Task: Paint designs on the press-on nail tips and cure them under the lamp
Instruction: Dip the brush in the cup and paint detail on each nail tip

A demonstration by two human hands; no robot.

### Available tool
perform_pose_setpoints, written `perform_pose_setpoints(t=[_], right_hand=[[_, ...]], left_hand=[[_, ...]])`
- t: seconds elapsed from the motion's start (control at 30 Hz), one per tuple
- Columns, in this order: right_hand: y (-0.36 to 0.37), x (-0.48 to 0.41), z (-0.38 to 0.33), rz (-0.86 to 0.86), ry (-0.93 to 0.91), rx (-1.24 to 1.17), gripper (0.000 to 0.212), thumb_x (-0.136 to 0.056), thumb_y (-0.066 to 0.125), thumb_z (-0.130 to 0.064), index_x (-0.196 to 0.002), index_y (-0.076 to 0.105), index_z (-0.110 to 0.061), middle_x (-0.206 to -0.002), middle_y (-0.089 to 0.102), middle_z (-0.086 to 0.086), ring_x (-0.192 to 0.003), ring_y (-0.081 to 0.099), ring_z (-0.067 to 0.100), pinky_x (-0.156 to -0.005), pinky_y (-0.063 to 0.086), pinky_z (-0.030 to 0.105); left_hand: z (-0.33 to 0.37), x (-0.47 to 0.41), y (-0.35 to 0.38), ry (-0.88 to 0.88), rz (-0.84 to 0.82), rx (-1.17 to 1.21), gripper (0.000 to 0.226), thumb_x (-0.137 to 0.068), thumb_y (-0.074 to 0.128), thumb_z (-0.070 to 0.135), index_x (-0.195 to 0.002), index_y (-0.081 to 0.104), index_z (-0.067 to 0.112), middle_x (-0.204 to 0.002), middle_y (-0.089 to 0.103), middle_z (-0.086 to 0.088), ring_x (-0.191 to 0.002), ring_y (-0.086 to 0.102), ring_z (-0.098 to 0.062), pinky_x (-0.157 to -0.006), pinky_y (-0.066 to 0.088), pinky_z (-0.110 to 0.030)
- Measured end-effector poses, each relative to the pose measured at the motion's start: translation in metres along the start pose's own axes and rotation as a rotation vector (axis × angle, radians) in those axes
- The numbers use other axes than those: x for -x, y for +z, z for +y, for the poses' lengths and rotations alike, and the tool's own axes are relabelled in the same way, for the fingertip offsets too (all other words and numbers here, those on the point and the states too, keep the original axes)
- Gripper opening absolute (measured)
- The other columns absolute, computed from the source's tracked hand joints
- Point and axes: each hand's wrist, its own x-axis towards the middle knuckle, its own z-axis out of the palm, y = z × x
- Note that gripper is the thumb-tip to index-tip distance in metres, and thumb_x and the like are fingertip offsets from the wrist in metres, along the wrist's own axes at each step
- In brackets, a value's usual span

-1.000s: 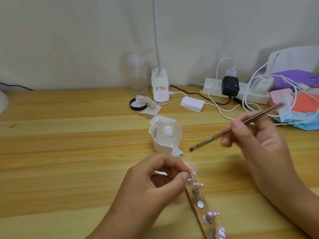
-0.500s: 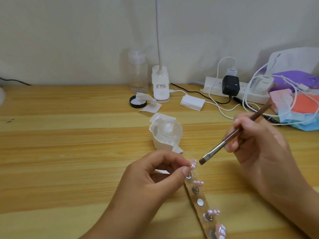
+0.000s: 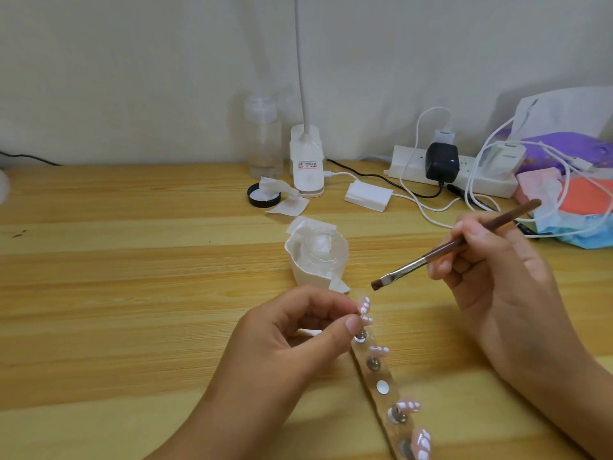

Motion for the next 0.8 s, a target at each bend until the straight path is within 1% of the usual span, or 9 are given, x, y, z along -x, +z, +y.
perform_pose_setpoints(t=[0.07, 0.13, 0.2, 0.3, 0.4, 0.47, 0.6, 0.7, 0.8], right_hand=[[0.001, 0.000, -0.001, -0.048, 0.010, -0.035, 0.003, -0.083, 0.069, -0.026, -0.081, 0.070, -0.026, -0.070, 0.061, 0.001, -0.061, 0.062, 0.011, -0.064, 0.054, 0.021], [0.001, 0.002, 0.000, -0.097, 0.019, -0.018, 0.013, -0.078, 0.078, -0.034, -0.083, 0.069, -0.026, -0.072, 0.062, 0.002, -0.062, 0.062, 0.011, -0.064, 0.054, 0.021], [0.003, 0.003, 0.000, -0.118, 0.017, 0.041, 0.022, -0.074, 0.079, -0.044, -0.085, 0.069, -0.028, -0.074, 0.063, 0.001, -0.064, 0.063, 0.012, -0.066, 0.054, 0.022], [0.003, 0.003, 0.001, -0.072, -0.015, 0.118, 0.023, -0.073, 0.077, -0.049, -0.086, 0.069, -0.032, -0.075, 0.064, -0.001, -0.065, 0.064, 0.013, -0.067, 0.055, 0.021], [0.001, 0.001, 0.002, 0.006, -0.033, 0.136, 0.014, -0.078, 0.077, -0.041, -0.085, 0.069, -0.033, -0.074, 0.065, -0.003, -0.066, 0.065, 0.013, -0.068, 0.054, 0.020], [-0.001, 0.000, 0.003, 0.038, -0.026, 0.103, 0.003, -0.085, 0.070, -0.031, -0.086, 0.068, -0.029, -0.071, 0.065, -0.003, -0.065, 0.065, 0.013, -0.067, 0.054, 0.020], [-0.003, -0.003, 0.004, 0.075, 0.010, 0.043, 0.011, -0.092, 0.058, -0.021, -0.085, 0.066, -0.024, -0.069, 0.064, -0.004, -0.063, 0.063, 0.010, -0.064, 0.053, 0.019], [-0.003, -0.005, 0.004, 0.091, 0.012, 0.014, 0.015, -0.097, 0.052, -0.016, -0.087, 0.062, -0.019, -0.068, 0.063, -0.006, -0.062, 0.061, 0.008, -0.064, 0.052, 0.018], [-0.004, -0.006, 0.004, 0.110, 0.022, -0.010, 0.017, -0.099, 0.049, -0.012, -0.087, 0.059, -0.017, -0.067, 0.061, -0.006, -0.060, 0.060, 0.008, -0.062, 0.051, 0.017]], left_hand=[[0.000, 0.000, 0.000, -0.008, 0.001, 0.012, 0.009, -0.069, 0.073, 0.032, -0.077, 0.076, 0.034, -0.073, 0.073, 0.011, -0.067, 0.065, -0.001, -0.062, 0.048, -0.011], [0.000, 0.000, -0.001, -0.009, -0.008, 0.014, 0.008, -0.068, 0.075, 0.034, -0.076, 0.075, 0.033, -0.069, 0.072, 0.011, -0.064, 0.064, -0.001, -0.060, 0.046, -0.011], [0.000, 0.000, -0.001, 0.000, -0.020, 0.006, 0.015, -0.064, 0.076, 0.041, -0.076, 0.075, 0.032, -0.069, 0.071, 0.010, -0.065, 0.064, -0.001, -0.061, 0.046, -0.011], [-0.002, 0.001, -0.001, 0.004, -0.017, 0.015, 0.021, -0.062, 0.072, 0.045, -0.077, 0.074, 0.030, -0.072, 0.072, 0.010, -0.067, 0.065, -0.002, -0.062, 0.048, -0.012], [-0.001, 0.000, -0.001, 0.007, -0.005, 0.013, 0.015, -0.064, 0.076, 0.039, -0.077, 0.074, 0.031, -0.077, 0.075, 0.009, -0.072, 0.068, -0.003, -0.064, 0.050, -0.014], [0.001, 0.001, 0.001, 0.010, -0.003, 0.058, 0.012, -0.068, 0.077, 0.031, -0.080, 0.074, 0.031, -0.081, 0.076, 0.005, -0.079, 0.072, -0.006, -0.068, 0.054, -0.016], [0.007, 0.008, 0.002, 0.092, 0.040, 0.139, 0.016, -0.064, 0.076, 0.036, -0.079, 0.072, 0.030, -0.082, 0.077, -0.001, -0.079, 0.074, -0.011, -0.066, 0.054, -0.016], [0.009, 0.014, 0.000, 0.220, 0.060, -0.022, 0.010, -0.067, 0.074, 0.039, -0.075, 0.071, 0.034, -0.083, 0.072, 0.009, -0.074, 0.069, -0.012, -0.063, 0.051, -0.017], [0.006, 0.015, 0.000, 0.297, 0.025, -0.319, 0.009, -0.068, 0.072, 0.045, -0.070, 0.069, 0.038, -0.072, 0.051, 0.012, -0.062, 0.048, -0.003, -0.057, 0.037, -0.010]])
